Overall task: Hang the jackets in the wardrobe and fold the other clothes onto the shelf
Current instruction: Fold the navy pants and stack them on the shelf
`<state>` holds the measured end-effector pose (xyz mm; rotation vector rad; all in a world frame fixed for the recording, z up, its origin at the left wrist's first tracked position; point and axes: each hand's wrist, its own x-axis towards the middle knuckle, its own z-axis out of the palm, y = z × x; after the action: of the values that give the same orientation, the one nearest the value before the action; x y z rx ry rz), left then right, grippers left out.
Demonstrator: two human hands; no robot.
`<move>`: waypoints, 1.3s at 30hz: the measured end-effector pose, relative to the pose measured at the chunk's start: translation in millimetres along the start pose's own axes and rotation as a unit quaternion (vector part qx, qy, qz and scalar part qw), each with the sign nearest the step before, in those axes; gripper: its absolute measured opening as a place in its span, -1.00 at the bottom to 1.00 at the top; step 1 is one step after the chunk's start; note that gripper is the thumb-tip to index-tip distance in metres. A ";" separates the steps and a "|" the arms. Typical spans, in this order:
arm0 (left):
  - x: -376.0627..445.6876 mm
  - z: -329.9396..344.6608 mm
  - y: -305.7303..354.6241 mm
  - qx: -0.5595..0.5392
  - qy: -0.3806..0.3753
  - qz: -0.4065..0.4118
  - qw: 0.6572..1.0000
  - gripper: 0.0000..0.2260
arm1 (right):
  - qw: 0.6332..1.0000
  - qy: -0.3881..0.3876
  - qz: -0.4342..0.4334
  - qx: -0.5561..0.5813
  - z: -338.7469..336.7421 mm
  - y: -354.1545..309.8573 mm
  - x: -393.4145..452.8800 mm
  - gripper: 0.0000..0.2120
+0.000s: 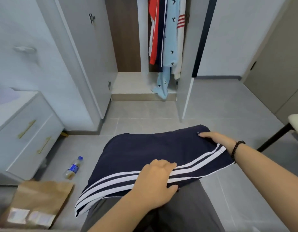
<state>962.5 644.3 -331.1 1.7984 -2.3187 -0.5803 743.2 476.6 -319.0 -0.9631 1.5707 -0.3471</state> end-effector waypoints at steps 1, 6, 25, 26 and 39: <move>0.2 -0.3 -4.4 -0.001 0.007 -0.005 1.000 -0.46 | 1.000 -0.004 0.004 -0.014 -1.7 2.3 2.2 -0.59; 9.7 0.4 -14.4 -0.110 0.045 -0.043 0.992 -0.71 | 0.995 -0.093 -0.024 0.021 -3.3 14.2 10.3 -0.55; 3.6 -16.3 -134.4 0.105 -0.057 -0.180 0.976 -0.37 | 0.994 -0.017 -0.103 -0.035 -10.8 -30.6 9.8 -0.36; 2.7 -13.1 -137.0 0.110 -0.046 -0.174 0.978 -0.37 | 0.992 -0.009 -0.111 -0.051 -7.1 -36.7 8.6 -0.37; -6.9 -13.1 -145.9 -0.342 0.239 -0.190 0.889 -0.72 | 0.899 0.014 -0.227 -0.375 147.6 -117.2 -23.8 -0.45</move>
<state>1099.9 618.1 -375.0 1.7550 -1.2260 -0.7706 923.2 464.9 -259.5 -1.9462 1.5079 -0.0534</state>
